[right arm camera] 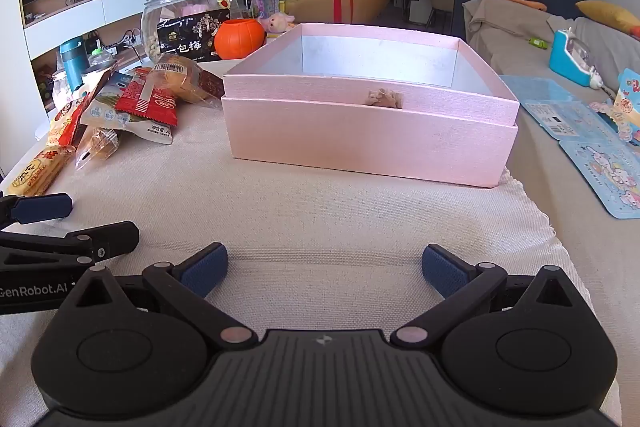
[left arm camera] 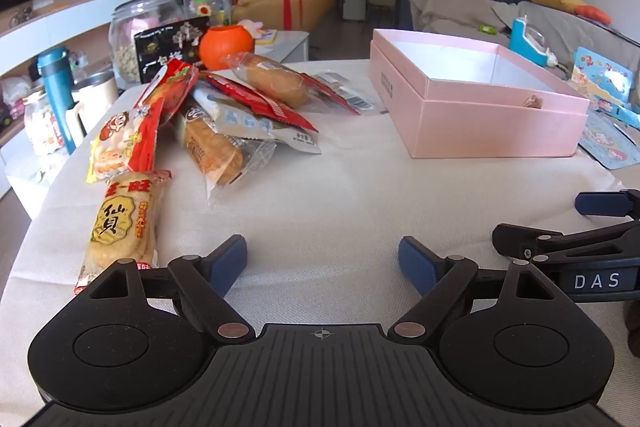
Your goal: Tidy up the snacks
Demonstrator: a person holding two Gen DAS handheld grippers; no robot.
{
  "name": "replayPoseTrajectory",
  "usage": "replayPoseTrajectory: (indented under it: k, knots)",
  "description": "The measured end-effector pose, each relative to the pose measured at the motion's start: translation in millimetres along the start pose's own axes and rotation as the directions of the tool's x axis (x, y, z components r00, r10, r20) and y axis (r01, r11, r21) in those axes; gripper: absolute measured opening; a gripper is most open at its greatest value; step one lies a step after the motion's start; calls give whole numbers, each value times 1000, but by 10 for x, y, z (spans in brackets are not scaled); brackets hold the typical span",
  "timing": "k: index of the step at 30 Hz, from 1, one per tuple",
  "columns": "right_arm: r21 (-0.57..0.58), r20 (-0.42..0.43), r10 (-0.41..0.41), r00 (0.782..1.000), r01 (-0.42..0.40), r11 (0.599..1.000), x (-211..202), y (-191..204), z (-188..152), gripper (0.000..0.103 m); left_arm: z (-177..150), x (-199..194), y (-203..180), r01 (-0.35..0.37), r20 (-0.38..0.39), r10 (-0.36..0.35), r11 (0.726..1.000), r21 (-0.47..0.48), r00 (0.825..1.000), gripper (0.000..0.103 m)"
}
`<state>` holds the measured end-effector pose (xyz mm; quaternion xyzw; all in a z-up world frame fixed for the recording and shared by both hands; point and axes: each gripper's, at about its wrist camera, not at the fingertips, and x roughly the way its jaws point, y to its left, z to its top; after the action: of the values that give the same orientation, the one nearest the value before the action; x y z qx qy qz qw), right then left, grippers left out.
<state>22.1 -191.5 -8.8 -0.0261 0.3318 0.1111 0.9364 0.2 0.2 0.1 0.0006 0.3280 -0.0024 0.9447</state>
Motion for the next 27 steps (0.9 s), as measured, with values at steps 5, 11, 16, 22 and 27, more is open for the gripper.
replayPoseTrajectory:
  k: [5, 11, 16, 22, 27]
  knots:
    - [-2, -7, -2, 1000, 2, 1000, 7, 1, 6, 103, 0, 0, 0, 0, 1, 0, 1000, 0, 1000, 88]
    - [-2, -7, -2, 1000, 2, 1000, 3, 1, 3, 103, 0, 1, 11, 4, 2, -4, 1000, -4, 1000, 88]
    - [-2, -6, -1, 1000, 1, 1000, 1, 0, 3, 103, 0, -3, -14, -6, 1, 6, 1000, 6, 1000, 88]
    - [-2, -6, -1, 1000, 1, 1000, 1, 1, 4, 103, 18, 2, -40, -4, 1, 4, 1000, 5, 1000, 88]
    - [-2, -6, -1, 1000, 1, 1000, 0, 3, 3, 103, 18, 2, -37, -3, 2, 3, 1000, 4, 1000, 88]
